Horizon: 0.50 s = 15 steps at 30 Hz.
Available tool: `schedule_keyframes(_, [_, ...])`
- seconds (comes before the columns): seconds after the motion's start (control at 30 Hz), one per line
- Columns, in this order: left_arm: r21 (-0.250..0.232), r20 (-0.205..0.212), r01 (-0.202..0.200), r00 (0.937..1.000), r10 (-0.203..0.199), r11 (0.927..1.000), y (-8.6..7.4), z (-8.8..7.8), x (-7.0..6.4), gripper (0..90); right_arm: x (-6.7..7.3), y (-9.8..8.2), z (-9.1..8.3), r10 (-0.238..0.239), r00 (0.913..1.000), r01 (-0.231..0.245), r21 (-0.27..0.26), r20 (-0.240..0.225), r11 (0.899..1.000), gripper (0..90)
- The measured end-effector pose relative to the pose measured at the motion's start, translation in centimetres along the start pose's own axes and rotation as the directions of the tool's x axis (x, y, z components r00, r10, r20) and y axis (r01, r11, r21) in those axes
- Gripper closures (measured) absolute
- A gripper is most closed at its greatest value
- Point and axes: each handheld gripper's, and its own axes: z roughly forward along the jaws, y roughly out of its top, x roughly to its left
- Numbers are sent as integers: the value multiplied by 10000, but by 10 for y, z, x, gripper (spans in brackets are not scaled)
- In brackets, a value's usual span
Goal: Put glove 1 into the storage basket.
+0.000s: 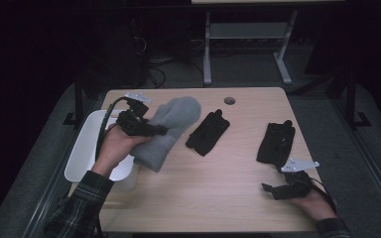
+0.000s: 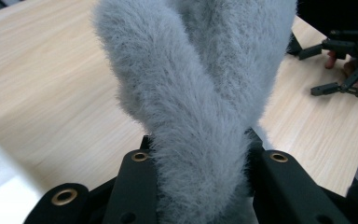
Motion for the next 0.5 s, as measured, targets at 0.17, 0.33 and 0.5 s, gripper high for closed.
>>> schedule_keyframes(0.17, [-226,-316,400,9987,-407,9989,-7,-23,14,680,0,0,0,-1,10000,1,6,6,10000,116])
schedule_keyframes(0.33, [-368,-573,752,9954,-773,9965,-16,-40,27,680,0,0,0,8,10000,-8,11,12,10000,116])
schedule_keyframes(0.5, [-384,-844,1054,9905,-1084,9937,-28,-53,42,680,0,0,0,13,10000,-13,17,16,10000,114])
